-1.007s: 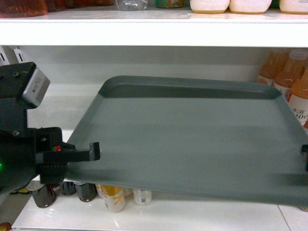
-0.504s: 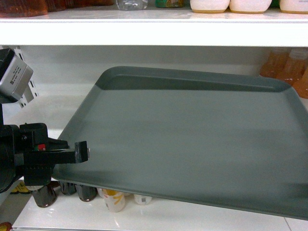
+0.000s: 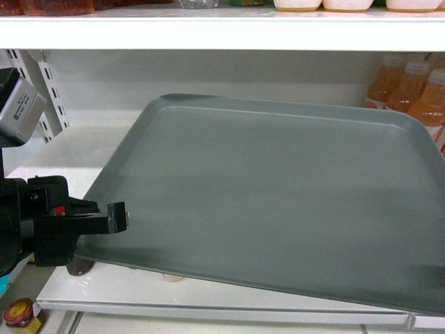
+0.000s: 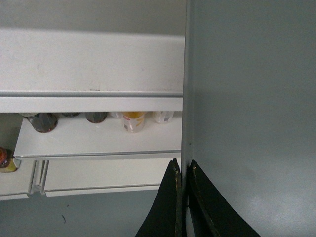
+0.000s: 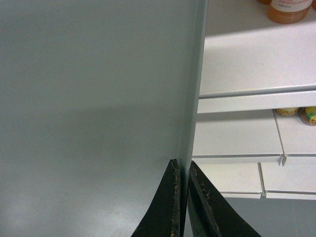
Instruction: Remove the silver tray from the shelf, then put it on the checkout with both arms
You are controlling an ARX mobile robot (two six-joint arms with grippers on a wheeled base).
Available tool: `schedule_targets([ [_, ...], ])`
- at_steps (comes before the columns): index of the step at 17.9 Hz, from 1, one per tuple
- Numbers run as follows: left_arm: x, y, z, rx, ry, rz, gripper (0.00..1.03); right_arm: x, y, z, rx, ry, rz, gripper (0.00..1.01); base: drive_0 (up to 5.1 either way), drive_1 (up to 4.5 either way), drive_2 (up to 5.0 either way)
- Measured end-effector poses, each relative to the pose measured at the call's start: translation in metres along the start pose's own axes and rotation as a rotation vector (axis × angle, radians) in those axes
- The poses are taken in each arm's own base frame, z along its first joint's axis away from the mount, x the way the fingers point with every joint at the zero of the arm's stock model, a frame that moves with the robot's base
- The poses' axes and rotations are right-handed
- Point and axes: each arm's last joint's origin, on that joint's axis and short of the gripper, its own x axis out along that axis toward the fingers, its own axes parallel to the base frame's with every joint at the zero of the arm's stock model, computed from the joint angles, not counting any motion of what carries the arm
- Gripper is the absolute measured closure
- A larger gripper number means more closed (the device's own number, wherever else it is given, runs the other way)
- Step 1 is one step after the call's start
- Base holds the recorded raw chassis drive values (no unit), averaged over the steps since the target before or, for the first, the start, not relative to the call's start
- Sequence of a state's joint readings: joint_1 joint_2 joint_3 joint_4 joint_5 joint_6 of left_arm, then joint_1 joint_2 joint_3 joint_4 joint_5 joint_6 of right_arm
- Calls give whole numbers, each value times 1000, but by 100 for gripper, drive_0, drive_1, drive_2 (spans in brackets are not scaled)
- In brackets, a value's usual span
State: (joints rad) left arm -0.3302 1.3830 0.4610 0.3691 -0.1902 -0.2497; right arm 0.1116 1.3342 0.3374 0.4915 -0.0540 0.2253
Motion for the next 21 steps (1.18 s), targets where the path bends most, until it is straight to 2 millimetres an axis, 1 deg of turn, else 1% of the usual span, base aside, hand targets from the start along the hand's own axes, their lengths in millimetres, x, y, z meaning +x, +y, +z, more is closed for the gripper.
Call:
schedule_targets([
  [21, 0, 1, 0, -1, 0, 3, 100, 0, 0, 0, 3, -1, 4, 98, 11, -398, 421],
])
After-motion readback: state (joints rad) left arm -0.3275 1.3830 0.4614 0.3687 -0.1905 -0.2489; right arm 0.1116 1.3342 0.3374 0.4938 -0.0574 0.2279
